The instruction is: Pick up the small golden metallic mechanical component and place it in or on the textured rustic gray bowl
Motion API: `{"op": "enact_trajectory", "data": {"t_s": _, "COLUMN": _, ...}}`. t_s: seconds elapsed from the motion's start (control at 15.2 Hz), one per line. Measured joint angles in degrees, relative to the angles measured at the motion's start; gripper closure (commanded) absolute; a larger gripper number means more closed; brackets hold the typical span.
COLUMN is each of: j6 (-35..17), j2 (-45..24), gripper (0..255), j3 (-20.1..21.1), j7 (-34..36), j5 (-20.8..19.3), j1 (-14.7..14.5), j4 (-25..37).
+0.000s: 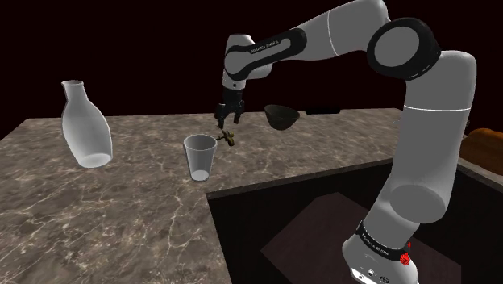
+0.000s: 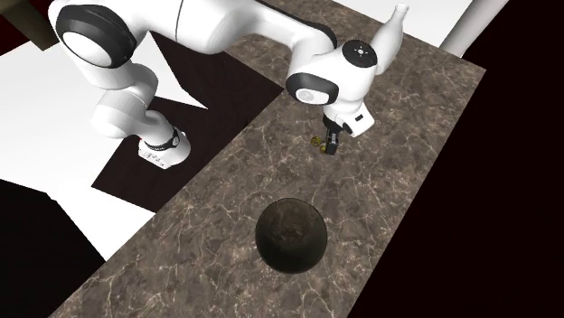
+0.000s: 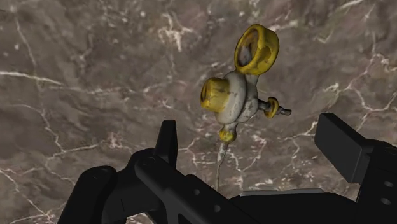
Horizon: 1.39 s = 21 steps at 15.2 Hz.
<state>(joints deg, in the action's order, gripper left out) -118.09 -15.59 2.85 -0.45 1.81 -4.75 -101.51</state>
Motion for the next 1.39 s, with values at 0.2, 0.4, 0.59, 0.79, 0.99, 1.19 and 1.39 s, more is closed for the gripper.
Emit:
{"op": "enact_trajectory", "data": {"t_s": 0.2, "j6": -1.97, "j2": -1.1, "gripper": 0, "j3": 0.02, "j7": 0.02, "j5": 0.01, "j1": -0.05, "j4": -0.87}}
{"op": "enact_trajectory", "data": {"t_s": 0.4, "j6": -3.73, "j2": -2.05, "gripper": 0, "j3": 0.03, "j7": 0.03, "j5": -0.01, "j1": -0.1, "j4": -1.68}}
{"op": "enact_trajectory", "data": {"t_s": 0.59, "j6": -4.21, "j2": -2.25, "gripper": 0, "j3": 0.04, "j7": 0.08, "j5": -0.02, "j1": -0.14, "j4": -1.95}}
{"op": "enact_trajectory", "data": {"t_s": 0.79, "j6": -4.27, "j2": -2.27, "gripper": 0, "j3": 0.04, "j7": 0.08, "j5": -0.02, "j1": -0.14, "j4": -1.98}}
{"op": "enact_trajectory", "data": {"t_s": 0.99, "j6": -4.27, "j2": -2.26, "gripper": 255, "j3": 0.04, "j7": 0.08, "j5": -0.02, "j1": -0.14, "j4": -1.98}}
{"op": "enact_trajectory", "data": {"t_s": 1.19, "j6": -4.28, "j2": -2.26, "gripper": 255, "j3": 0.04, "j7": 0.08, "j5": -0.02, "j1": -0.14, "j4": -1.98}}
{"op": "enact_trajectory", "data": {"t_s": 1.39, "j6": -4.28, "j2": -2.27, "gripper": 255, "j3": 0.04, "j7": 0.08, "j5": -0.02, "j1": -0.14, "j4": -1.97}}
